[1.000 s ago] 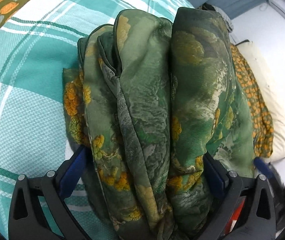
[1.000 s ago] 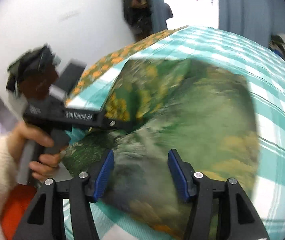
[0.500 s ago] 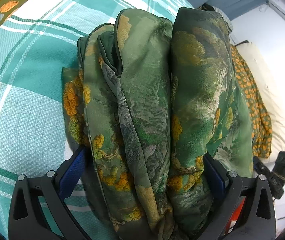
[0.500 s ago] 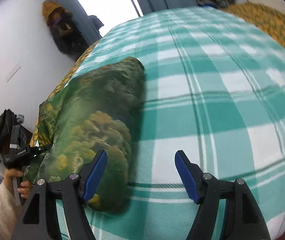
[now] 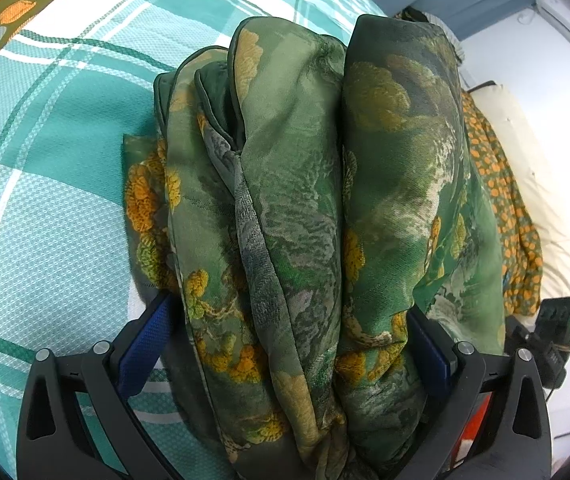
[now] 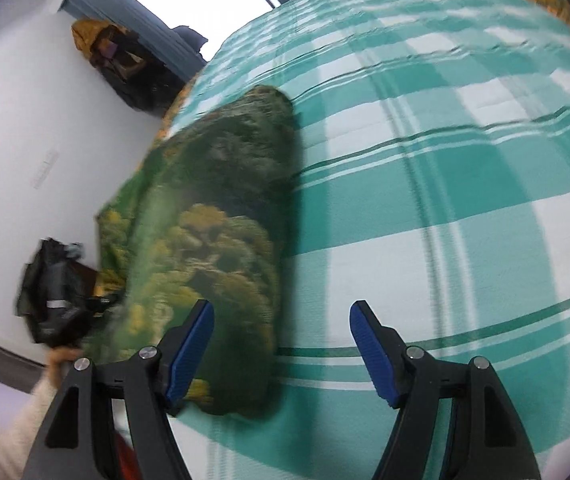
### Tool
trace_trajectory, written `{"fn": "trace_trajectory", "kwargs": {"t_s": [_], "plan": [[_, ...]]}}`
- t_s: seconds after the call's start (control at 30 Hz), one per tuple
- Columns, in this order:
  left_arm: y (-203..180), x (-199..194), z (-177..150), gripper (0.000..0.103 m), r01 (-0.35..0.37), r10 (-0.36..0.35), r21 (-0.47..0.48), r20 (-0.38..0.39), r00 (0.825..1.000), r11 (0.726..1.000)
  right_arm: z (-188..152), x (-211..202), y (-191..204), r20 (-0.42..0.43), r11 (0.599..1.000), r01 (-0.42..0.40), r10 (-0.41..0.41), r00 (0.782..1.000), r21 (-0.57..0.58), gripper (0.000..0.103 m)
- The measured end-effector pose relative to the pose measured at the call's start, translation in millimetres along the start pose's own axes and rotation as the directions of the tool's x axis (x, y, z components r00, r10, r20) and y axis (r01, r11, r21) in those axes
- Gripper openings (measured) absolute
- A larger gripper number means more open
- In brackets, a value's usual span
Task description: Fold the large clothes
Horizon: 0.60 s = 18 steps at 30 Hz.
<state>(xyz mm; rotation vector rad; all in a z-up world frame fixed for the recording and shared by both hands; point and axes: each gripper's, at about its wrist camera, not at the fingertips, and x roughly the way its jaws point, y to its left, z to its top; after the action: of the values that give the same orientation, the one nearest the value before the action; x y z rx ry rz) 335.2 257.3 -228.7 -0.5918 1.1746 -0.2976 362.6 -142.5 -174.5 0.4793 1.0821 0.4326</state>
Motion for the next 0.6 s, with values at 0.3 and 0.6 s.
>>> {"fn": "trace_trajectory", "kwargs": {"t_s": [0.3, 0.6], "plan": [[4.9, -1.0, -1.7, 0.103, 0.014, -0.014, 0.001, 0.006, 1.0, 1.0, -3.4, 7.9, -3.5, -0.02, 1.0, 0.013, -0.012, 1.0, 0.018, 0.072], [6.6, -1.0, -3.9, 0.103, 0.01, -0.01, 0.0, 0.001, 1.0, 1.0, 3.7, 2.9, -3.3, -0.013, 0.999, -0.041, 0.041, 0.999, 0.019, 0.074]]}}
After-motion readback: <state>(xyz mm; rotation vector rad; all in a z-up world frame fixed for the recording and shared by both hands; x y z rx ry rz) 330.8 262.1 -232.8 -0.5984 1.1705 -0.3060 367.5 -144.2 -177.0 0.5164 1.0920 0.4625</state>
